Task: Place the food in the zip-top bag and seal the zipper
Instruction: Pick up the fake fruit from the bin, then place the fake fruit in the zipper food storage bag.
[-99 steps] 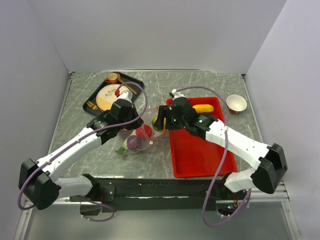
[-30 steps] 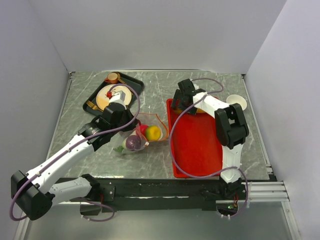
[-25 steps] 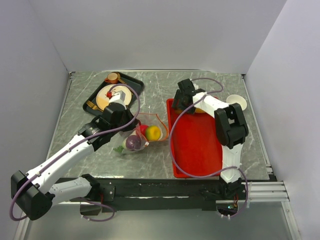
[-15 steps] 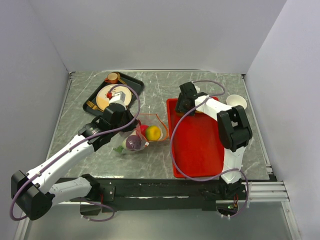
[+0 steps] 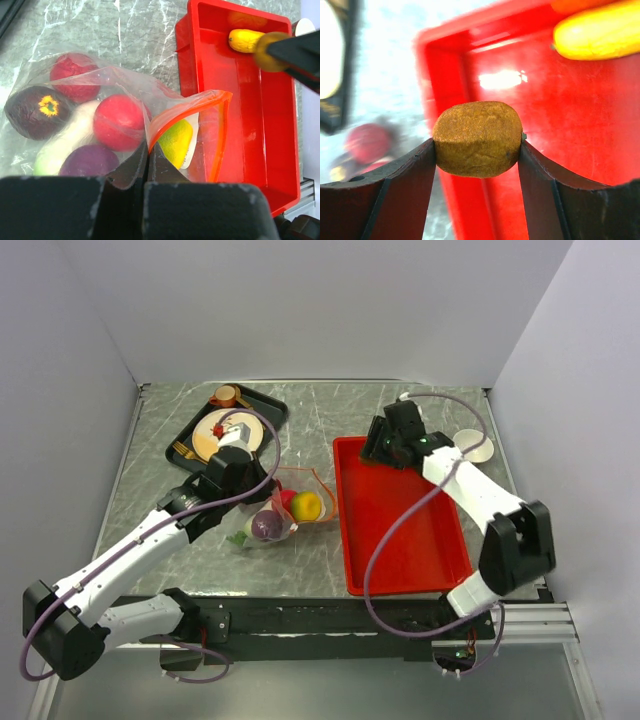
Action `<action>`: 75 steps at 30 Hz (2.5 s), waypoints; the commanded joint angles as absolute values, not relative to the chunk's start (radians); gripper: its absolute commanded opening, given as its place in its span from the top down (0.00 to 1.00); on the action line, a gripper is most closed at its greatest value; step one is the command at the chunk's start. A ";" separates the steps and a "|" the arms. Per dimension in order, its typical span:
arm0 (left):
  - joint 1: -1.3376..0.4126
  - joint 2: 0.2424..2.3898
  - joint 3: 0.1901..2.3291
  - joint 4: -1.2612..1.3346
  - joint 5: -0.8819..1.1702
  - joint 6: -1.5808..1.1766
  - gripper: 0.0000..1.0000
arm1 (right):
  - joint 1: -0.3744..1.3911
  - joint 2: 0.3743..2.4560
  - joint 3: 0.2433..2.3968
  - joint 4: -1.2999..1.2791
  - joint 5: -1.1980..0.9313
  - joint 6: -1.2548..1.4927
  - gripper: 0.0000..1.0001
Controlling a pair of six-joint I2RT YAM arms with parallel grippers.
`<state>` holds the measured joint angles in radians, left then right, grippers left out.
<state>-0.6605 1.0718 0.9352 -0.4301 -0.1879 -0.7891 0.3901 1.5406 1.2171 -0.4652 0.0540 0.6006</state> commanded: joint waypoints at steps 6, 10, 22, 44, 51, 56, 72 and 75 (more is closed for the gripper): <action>-0.660 1.091 0.956 -0.397 -0.187 -0.798 0.99 | 0.538 1.349 1.138 -0.376 -0.098 0.652 0.69; -0.658 1.098 0.963 -0.406 -0.190 -0.802 0.99 | 0.646 1.333 1.163 -0.339 -0.071 0.661 0.68; -0.660 1.072 1.058 -0.471 -0.224 -0.802 0.98 | 0.807 1.362 1.286 -0.371 -0.023 0.617 0.65; -0.658 1.042 1.023 -0.476 -0.252 -0.819 0.98 | 0.885 1.433 1.367 -0.439 0.047 0.581 0.01; -0.660 1.048 1.023 -0.482 -0.258 -0.811 0.98 | 0.870 1.316 1.350 -0.477 0.310 0.561 0.00; -0.660 1.046 1.016 -0.469 -0.252 -0.816 0.98 | 0.697 1.293 1.321 -0.590 0.431 0.630 0.00; -0.660 1.046 1.005 -0.477 -0.236 -0.824 0.97 | 0.235 1.537 1.276 -0.608 0.367 0.768 0.00; -0.658 1.045 1.003 -0.477 -0.232 -0.824 0.98 | 0.209 1.614 1.304 -0.595 0.348 0.779 0.00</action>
<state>-0.6605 1.0695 0.9985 -0.4965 -0.2337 -0.8101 0.2432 1.5410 1.2434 -0.6296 0.3470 0.7311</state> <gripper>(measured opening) 0.025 0.997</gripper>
